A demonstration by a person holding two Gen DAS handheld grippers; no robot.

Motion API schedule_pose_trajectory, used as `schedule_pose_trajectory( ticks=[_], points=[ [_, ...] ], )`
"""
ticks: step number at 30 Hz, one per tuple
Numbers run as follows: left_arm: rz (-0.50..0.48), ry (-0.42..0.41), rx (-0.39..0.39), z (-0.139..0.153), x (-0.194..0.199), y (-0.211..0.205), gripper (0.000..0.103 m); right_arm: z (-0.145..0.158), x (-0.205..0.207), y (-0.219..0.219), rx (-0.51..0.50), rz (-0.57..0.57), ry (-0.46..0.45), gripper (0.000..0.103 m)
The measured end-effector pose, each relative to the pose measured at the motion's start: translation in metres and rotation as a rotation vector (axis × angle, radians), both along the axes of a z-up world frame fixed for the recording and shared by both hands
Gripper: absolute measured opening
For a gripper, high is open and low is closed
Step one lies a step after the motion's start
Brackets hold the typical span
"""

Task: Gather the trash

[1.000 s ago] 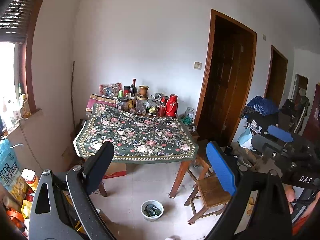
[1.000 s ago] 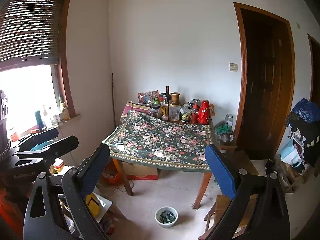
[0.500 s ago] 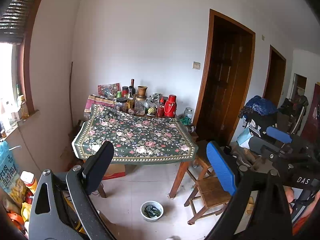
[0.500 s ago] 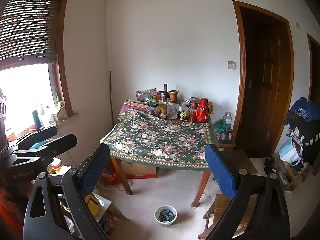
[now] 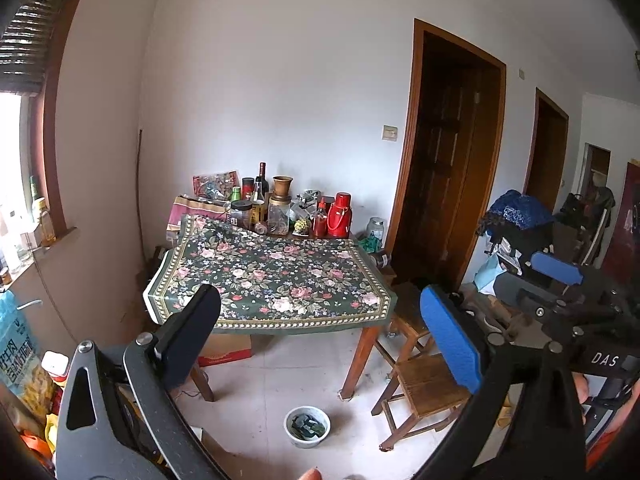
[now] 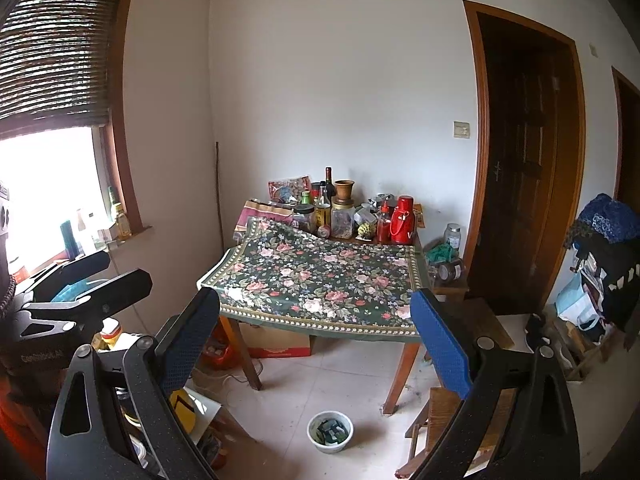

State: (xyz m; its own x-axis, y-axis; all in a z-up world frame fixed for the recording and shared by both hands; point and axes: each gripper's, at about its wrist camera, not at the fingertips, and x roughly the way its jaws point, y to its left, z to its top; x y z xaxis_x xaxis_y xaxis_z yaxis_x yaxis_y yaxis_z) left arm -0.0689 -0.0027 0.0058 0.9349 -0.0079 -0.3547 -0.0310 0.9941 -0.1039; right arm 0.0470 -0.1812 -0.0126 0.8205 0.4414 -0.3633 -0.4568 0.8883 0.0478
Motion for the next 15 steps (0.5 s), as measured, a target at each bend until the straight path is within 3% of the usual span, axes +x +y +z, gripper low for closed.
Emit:
schedule_pose_trajectory(
  ticks=[15],
  points=[
    [-0.006,0.036,-0.036,-0.005,0.019,0.011,0.101,0.0,0.015,0.005,-0.001,-0.013,0.017,0.095]
  ],
)
